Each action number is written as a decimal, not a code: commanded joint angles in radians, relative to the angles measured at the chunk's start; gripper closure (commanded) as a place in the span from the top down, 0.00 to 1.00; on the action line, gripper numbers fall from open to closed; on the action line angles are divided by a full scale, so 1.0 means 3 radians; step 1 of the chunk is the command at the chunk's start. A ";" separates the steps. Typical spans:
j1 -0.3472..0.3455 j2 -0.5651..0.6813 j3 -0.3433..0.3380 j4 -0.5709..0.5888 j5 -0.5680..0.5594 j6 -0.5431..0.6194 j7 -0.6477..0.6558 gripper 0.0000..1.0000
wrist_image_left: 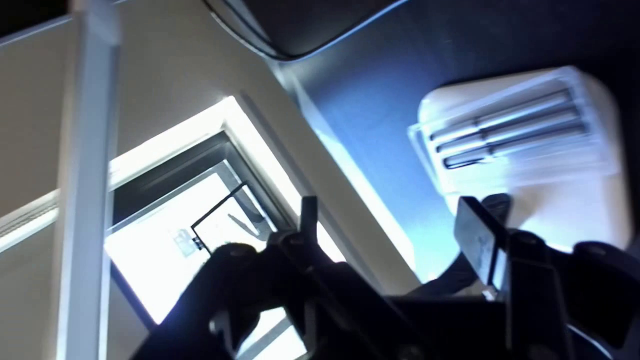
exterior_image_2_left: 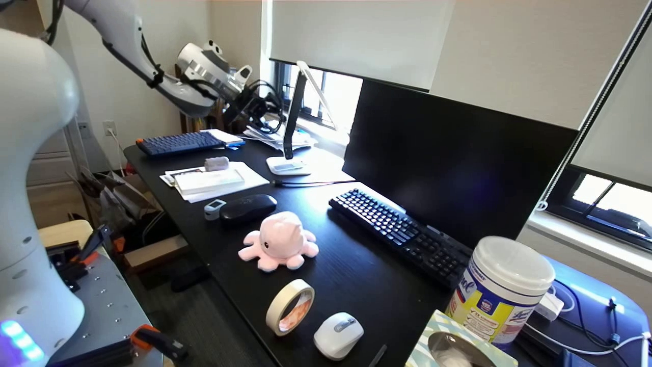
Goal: Stretch the desk lamp
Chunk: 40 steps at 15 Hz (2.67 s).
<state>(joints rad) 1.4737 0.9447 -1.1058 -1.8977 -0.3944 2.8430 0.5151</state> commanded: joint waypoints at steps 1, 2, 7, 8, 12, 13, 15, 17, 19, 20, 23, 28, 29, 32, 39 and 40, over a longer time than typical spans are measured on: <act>0.0240 0.0241 0.0345 -0.0039 0.0388 -0.0208 0.0225 0.98; 0.0240 0.0175 0.0576 -0.0078 0.0500 -0.0288 0.0201 1.00; 0.0556 0.0461 0.0966 -0.0193 0.0990 -0.0168 0.1189 1.00; 0.0626 0.0541 0.0982 -0.0167 0.1052 -0.0135 0.1431 1.00; 0.0629 0.0368 0.0902 -0.0139 0.0920 -0.0250 0.1400 1.00; 0.0630 0.0369 0.0902 -0.0140 0.0923 -0.0248 0.1408 1.00; 0.0627 0.0369 0.0903 -0.0140 0.0926 -0.0244 0.1409 1.00; 0.0626 0.0369 0.0903 -0.0140 0.0928 -0.0243 0.1409 1.00; 0.0626 0.0369 0.0903 -0.0140 0.0929 -0.0242 0.1409 1.00; 0.0626 0.0369 0.0903 -0.0140 0.0929 -0.0242 0.1409 1.00; 0.0626 0.0370 0.0903 -0.0140 0.0929 -0.0242 0.1409 1.00; 0.0333 0.0550 0.0940 0.0245 0.0895 -0.0358 0.1289 1.00; 0.0458 0.0318 0.0742 0.0022 0.0810 -0.0424 0.1222 1.00; 0.0632 0.0066 0.0311 -0.0097 0.0591 -0.0707 0.1126 1.00; 0.0837 -0.0858 -0.0458 -0.0148 0.0163 -0.1127 0.0457 1.00; 0.0912 -0.1010 -0.0582 -0.0166 0.0114 -0.1193 0.0371 1.00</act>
<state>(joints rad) 1.6833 0.8080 -1.2091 -1.8953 -0.3022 2.5514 0.7152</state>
